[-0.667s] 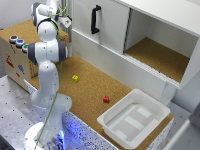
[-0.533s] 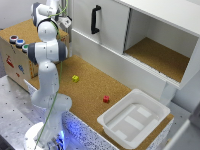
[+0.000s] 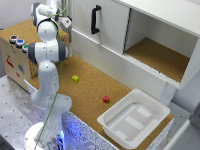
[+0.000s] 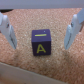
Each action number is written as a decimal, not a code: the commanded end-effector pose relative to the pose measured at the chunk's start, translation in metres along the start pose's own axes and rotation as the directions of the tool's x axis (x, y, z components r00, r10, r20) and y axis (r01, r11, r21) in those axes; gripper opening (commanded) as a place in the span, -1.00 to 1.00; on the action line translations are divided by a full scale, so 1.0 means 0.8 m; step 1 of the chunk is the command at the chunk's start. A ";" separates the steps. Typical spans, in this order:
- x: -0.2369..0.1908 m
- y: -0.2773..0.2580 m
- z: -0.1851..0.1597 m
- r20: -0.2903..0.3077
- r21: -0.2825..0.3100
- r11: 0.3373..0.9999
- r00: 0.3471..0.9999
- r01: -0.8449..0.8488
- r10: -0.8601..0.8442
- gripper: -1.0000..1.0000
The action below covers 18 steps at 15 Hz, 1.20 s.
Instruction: Push down the blue button to turn on the blue light
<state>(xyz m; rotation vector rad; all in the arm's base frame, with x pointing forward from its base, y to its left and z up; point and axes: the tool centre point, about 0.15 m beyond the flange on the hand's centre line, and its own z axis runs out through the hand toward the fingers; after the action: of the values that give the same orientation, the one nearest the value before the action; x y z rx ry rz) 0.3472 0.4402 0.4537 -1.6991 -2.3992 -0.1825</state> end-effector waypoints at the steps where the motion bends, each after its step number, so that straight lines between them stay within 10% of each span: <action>1: -0.015 -0.074 -0.068 0.159 -0.192 0.974 0.975 -0.123 0.154 1.00; 5: -0.015 -0.080 -0.069 0.178 -0.196 0.971 0.968 -0.140 0.175 1.00; 6: -0.016 -0.057 -0.069 0.125 -0.106 0.988 0.984 -0.117 0.130 1.00; 9: -0.026 -0.083 -0.076 0.055 -0.109 0.977 0.980 -0.184 0.191 1.00; 18: 0.108 -0.195 -0.079 0.149 -0.067 0.949 0.938 -0.307 0.313 1.00</action>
<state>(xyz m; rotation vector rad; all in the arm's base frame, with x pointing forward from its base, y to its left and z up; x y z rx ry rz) 0.2437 0.4210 0.5160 -2.0346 -2.2019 -0.1200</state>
